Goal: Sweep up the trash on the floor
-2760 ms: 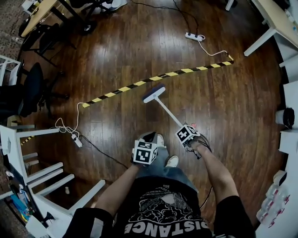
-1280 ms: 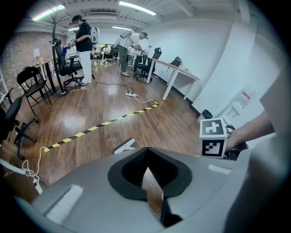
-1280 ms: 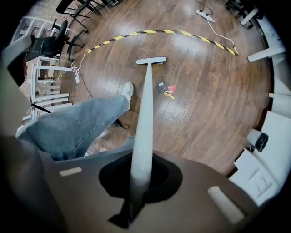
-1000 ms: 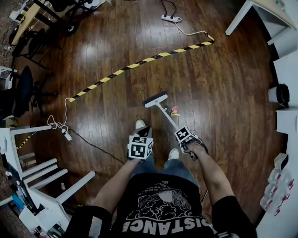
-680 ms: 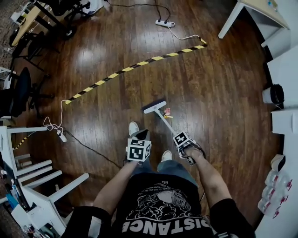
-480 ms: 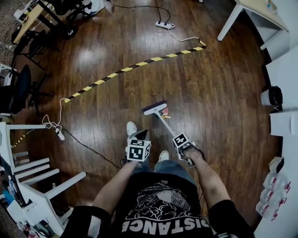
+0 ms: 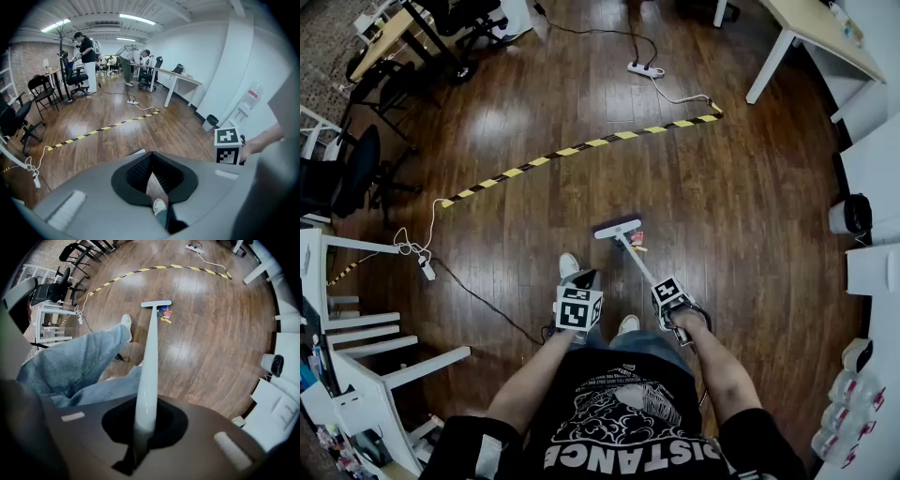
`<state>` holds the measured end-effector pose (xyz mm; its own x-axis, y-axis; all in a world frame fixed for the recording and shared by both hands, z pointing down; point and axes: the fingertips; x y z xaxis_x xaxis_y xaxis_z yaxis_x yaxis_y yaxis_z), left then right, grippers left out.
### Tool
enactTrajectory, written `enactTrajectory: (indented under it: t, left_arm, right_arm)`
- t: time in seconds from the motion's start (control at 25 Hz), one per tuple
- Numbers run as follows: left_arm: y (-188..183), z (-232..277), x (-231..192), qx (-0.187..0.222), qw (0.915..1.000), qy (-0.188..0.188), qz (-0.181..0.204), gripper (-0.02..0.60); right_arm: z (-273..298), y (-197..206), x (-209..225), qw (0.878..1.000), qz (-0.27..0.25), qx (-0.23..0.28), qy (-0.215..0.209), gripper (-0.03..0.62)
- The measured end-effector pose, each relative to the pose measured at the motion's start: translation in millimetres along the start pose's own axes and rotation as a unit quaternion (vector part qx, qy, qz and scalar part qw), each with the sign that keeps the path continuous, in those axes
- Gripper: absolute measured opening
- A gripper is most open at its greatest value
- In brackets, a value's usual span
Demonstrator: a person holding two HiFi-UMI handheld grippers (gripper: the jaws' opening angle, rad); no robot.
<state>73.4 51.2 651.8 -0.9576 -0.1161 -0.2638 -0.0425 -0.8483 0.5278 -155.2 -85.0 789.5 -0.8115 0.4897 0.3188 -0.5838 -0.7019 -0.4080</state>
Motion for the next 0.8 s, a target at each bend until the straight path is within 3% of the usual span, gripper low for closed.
enactTrajectory:
  t: [0.4, 0.8]
  left_arm:
    - [5, -47, 5, 0.024, 0.9994, -0.022, -0.010, 0.005]
    - [2, -103, 40, 0.080, 0.9964, 0.028, -0.002, 0.005]
  right_arm:
    - [-24, 36, -13, 0.994, 0.029, 0.098, -0.027, 0.000]
    - [-65, 58, -59, 0.973, 0.047, 0.228, -0.013, 0.000]
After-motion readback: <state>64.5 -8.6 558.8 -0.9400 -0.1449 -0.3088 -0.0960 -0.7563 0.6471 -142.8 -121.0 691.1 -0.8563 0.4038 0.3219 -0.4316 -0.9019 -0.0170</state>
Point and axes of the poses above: the fingertips, and each gripper's own axes: z forward along the fingers, x to its right, y out of its underside, and after that the axes turned 8 degrees about -z, right-handed
